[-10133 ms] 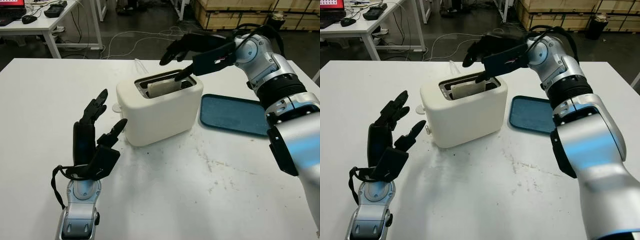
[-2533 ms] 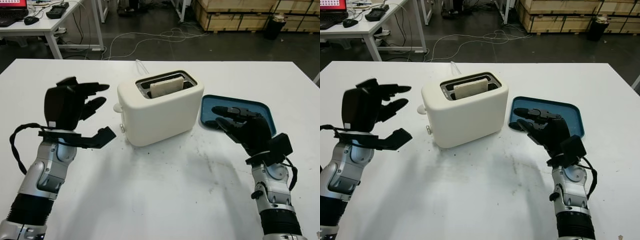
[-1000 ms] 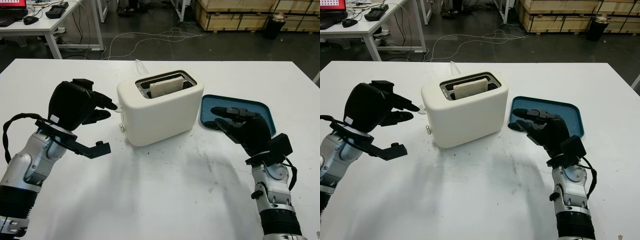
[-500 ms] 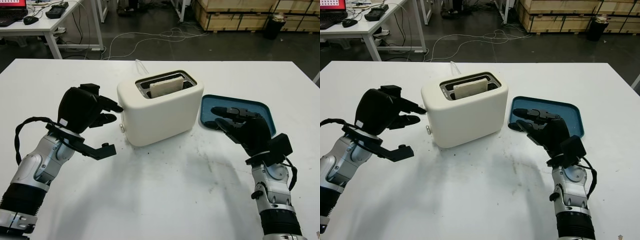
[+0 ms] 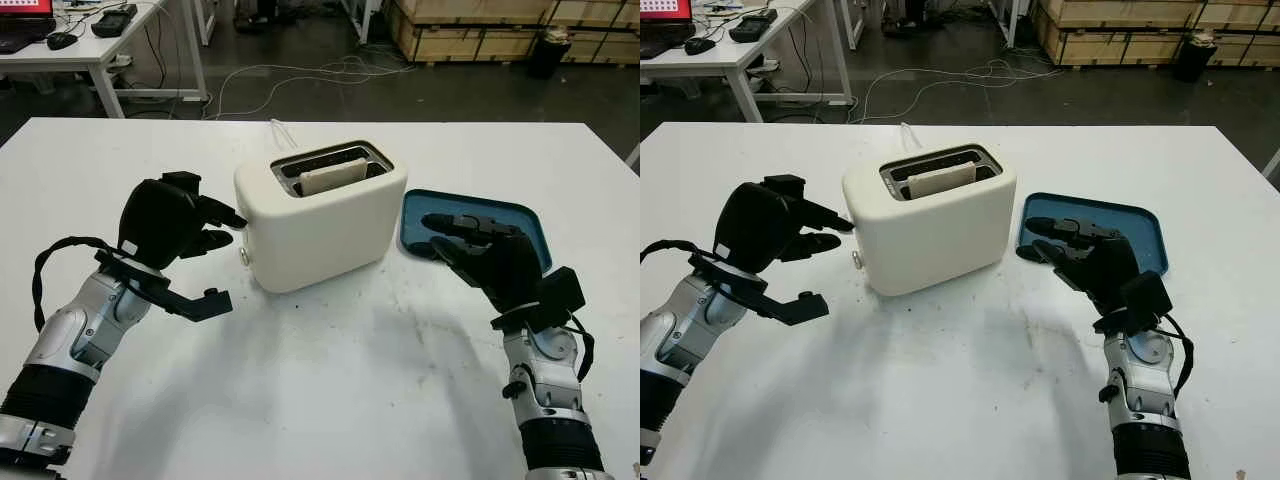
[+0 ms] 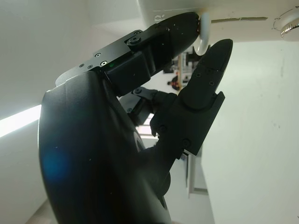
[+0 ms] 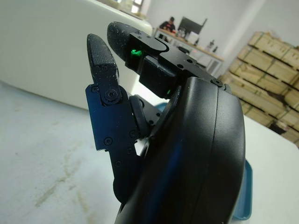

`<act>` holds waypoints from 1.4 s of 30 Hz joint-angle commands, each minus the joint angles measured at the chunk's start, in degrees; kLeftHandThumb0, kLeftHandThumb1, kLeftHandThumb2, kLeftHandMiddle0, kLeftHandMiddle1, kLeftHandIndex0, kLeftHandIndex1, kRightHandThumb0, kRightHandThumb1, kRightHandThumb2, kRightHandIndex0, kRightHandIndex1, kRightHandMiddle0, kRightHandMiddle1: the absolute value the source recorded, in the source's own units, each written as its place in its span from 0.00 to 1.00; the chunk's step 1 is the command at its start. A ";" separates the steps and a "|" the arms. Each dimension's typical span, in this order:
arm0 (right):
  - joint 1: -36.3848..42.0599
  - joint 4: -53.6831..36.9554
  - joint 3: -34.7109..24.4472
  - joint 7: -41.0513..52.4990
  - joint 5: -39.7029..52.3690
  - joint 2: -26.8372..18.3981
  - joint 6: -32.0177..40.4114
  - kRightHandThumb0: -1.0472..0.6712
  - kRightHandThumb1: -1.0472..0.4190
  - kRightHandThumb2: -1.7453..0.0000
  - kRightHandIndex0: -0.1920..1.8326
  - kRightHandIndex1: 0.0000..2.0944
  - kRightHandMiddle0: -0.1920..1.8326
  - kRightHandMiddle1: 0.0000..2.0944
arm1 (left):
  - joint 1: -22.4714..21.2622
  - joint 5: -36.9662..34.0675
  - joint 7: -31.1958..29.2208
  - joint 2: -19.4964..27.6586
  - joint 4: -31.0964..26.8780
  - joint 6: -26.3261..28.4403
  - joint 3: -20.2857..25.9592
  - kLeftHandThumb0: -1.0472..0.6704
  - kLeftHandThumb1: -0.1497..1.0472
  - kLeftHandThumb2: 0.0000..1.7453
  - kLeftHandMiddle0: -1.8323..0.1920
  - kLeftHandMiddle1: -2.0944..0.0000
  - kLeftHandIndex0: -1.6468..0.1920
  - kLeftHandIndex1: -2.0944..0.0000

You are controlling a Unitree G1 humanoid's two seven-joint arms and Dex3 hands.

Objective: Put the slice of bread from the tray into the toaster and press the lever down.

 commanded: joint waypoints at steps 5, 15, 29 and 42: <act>0.15 0.24 0.11 0.07 0.15 0.16 0.27 0.32 0.09 1.00 0.71 0.00 0.66 0.00 | -1.33 0.29 0.97 0.09 0.82 1.21 0.37 0.45 0.67 0.00 0.51 0.18 0.17 1.00; 0.24 0.29 0.31 0.32 -0.04 0.17 -0.13 0.33 0.09 1.00 0.71 0.00 0.66 0.00 | -1.39 -0.25 1.72 -0.68 0.89 2.11 0.42 0.44 0.67 0.00 0.51 0.17 0.19 1.00; 0.16 0.36 0.12 0.92 0.46 0.34 0.22 0.33 0.09 1.00 0.71 0.00 0.66 0.00 | -1.93 -0.86 1.68 -2.59 2.01 2.57 -0.24 0.44 0.66 0.00 0.52 0.17 0.20 1.00; 0.39 -0.51 0.38 0.64 0.17 0.35 0.77 0.33 0.09 1.00 0.71 0.00 0.66 0.00 | -2.09 -1.71 -0.89 -2.77 2.06 2.73 -1.01 0.44 0.68 0.01 0.52 0.17 0.19 0.99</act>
